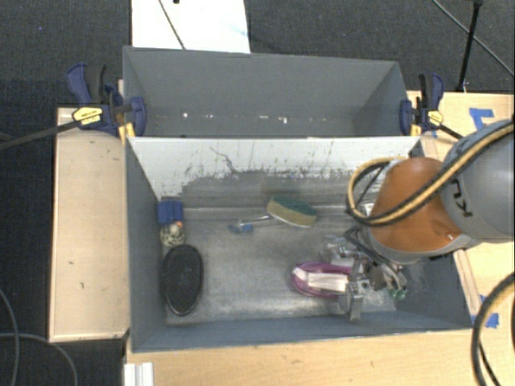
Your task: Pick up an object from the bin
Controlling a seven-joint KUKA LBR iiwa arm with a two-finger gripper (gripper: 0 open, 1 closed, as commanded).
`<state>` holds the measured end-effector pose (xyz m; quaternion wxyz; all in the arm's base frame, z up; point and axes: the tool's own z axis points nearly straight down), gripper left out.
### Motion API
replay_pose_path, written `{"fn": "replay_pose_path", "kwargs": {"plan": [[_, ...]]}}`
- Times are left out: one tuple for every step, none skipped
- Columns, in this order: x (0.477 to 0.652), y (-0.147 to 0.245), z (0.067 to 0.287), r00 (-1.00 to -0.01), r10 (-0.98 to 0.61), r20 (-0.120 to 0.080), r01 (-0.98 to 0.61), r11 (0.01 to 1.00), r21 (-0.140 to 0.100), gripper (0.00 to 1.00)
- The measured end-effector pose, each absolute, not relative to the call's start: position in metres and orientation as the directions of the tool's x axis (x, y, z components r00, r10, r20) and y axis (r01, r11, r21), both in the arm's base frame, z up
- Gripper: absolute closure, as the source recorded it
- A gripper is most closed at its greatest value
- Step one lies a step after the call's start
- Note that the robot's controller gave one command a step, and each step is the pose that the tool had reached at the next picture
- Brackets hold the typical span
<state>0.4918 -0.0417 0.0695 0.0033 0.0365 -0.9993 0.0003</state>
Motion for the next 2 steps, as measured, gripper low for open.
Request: {"fn": "replay_pose_path", "kwargs": {"plan": [[0.496, -0.043, 0.073, -0.997, -0.073, -0.005, -0.073, 0.997, -0.002, 1.00], [0.501, -0.037, 0.100, -0.996, 0.091, -0.006, 0.091, 0.996, 0.000, 1.00]]}}
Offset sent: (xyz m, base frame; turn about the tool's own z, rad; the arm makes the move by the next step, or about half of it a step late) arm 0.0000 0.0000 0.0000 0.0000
